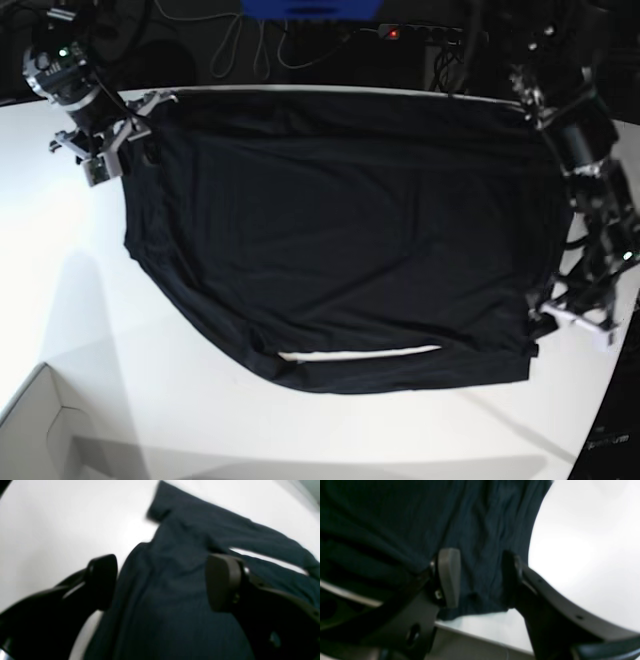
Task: Layout the t-shirt on the table in an organized manner, then fold the t-shirt properly
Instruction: 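Release the shoulder edge and move the left gripper to the hem corner, then pinch the hem corner with the left gripper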
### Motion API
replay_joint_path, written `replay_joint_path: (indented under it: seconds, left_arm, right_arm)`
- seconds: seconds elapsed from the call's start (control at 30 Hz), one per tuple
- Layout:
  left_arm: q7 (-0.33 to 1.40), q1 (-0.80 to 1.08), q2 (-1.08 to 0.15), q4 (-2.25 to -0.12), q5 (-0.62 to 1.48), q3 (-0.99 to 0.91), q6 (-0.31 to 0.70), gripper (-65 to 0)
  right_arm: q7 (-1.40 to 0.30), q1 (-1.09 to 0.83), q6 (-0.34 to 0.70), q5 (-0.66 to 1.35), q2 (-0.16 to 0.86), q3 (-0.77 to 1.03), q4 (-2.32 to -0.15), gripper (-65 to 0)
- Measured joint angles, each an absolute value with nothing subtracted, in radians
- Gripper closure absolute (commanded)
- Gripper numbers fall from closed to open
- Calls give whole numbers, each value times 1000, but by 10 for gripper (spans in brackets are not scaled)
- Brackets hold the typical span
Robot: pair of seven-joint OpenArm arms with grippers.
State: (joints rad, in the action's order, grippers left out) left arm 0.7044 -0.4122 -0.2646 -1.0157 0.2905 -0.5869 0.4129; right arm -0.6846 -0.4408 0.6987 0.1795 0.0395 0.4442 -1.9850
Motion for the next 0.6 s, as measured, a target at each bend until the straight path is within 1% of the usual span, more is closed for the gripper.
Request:
replay_joint_path:
  seconds: [0.07, 0.17, 0.27, 0.3, 0.4, 0.43, 0.6]
  left_arm:
    - [609, -470, -263, -863, 217, -532, 408, -527]
    - [485, -553, -271, -646, 168, -457, 405, -527]
    - [376, -628, -275, -500, 138, -408, 401, -527]
    - [339, -643, -277, -474, 126, -396, 389, -527]
    - [245, -662, -281, -436, 68, -363, 294, -527]
    - [231, -659, -283, -431, 61, -352, 280, -527]
    - [204, -652, -282, -425, 44, -304, 269, -527]
  right_arm:
    - [-688, -442, 699, 179, 42, 446, -1974, -277]
    - [-693, -450, 699, 175, 40, 449, -1967, -277]
    - [-692, -450, 699, 177, 36, 447, -1964, -277]
    - [-691, -450, 699, 179, 36, 447, -1963, -277]
    - [-690, -450, 699, 179, 36, 473, -1944, -277]
    - [-692, -450, 699, 178, 36, 479, -1938, -277]
    - [-692, -449, 699, 176, 36, 480, -1932, -277]
